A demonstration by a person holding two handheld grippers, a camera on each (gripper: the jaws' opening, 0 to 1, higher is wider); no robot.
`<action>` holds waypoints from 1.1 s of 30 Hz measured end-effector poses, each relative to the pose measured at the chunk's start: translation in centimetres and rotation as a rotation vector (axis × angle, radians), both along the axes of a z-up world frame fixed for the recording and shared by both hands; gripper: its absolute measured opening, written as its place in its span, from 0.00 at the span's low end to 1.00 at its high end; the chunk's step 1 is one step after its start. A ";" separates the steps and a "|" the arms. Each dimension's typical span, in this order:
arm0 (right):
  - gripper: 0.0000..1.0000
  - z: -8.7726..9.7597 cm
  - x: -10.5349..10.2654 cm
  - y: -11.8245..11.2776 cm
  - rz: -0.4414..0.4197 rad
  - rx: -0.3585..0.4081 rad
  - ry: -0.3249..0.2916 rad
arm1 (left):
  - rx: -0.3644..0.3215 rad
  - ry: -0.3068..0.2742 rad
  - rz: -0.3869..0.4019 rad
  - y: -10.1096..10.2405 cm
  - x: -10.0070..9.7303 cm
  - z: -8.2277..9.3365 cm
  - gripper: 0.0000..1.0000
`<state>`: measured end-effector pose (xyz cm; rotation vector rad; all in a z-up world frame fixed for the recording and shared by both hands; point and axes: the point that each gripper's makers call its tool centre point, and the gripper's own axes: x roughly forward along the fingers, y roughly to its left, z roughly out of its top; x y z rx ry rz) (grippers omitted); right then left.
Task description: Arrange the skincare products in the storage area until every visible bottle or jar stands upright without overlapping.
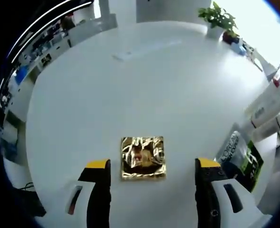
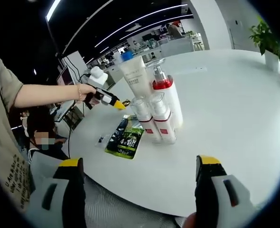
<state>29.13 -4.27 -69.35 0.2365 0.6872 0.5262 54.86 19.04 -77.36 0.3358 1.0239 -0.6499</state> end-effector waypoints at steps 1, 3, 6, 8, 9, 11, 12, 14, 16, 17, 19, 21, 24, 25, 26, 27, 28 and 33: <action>0.98 0.0 0.0 0.0 -0.003 0.001 0.001 | -0.007 0.000 0.002 0.0 0.2 -0.1 0.67; 0.98 0.0 0.0 -0.1 -0.006 0.003 0.002 | -0.008 -0.002 0.006 0.1 0.6 -0.3 0.65; 0.98 -0.1 0.0 -0.1 -0.009 0.004 0.004 | 0.015 -0.003 -0.003 0.3 0.9 -0.5 0.61; 0.98 -0.1 0.0 -0.1 -0.009 0.005 0.006 | 0.019 0.001 -0.005 0.3 1.0 -0.6 0.60; 0.98 -0.1 0.0 -0.1 -0.009 0.006 0.007 | 0.020 0.002 -0.004 0.3 1.0 -0.7 0.59; 0.98 -0.1 0.0 -0.1 -0.009 0.005 0.008 | 0.031 0.004 -0.012 0.4 1.0 -0.9 0.56; 0.98 -0.1 0.0 -0.1 -0.011 0.005 0.007 | 0.037 0.004 -0.019 0.4 1.0 -1.0 0.55; 0.98 -0.1 0.1 -0.2 -0.015 0.007 0.007 | 0.041 0.000 -0.028 0.4 1.1 -1.0 0.55; 0.97 0.0 0.1 -0.3 -0.021 0.013 0.007 | 0.041 0.004 -0.024 0.3 1.2 -1.0 0.55; 0.97 0.0 0.1 -0.3 -0.023 0.016 0.008 | 0.041 0.004 -0.025 0.3 1.2 -1.0 0.55; 0.97 0.0 0.1 -0.3 -0.025 0.020 0.010 | 0.042 0.005 -0.027 0.3 1.2 -1.0 0.55; 0.97 -0.1 0.1 -0.3 -0.023 0.021 0.012 | 0.041 0.003 -0.031 0.3 1.2 -1.0 0.55; 0.97 0.0 0.1 -0.1 -0.015 0.020 0.012 | 0.040 0.001 -0.038 0.3 1.1 -0.9 0.54; 0.97 -0.1 0.1 -0.1 -0.012 0.020 0.012 | 0.040 0.001 -0.040 0.2 1.0 -0.9 0.53; 0.97 -0.1 0.0 -0.1 -0.011 0.020 0.012 | 0.040 0.001 -0.041 0.2 0.9 -0.8 0.53; 0.98 0.0 0.0 -0.1 -0.011 0.020 0.012 | 0.040 0.000 -0.043 0.2 0.9 -0.8 0.52; 0.98 0.0 0.0 -0.1 -0.011 0.020 0.012 | 0.039 0.000 -0.046 0.2 0.8 -0.8 0.50; 0.98 0.0 0.1 -0.1 -0.012 0.020 0.011 | 0.032 -0.006 -0.069 0.0 0.6 -0.5 0.37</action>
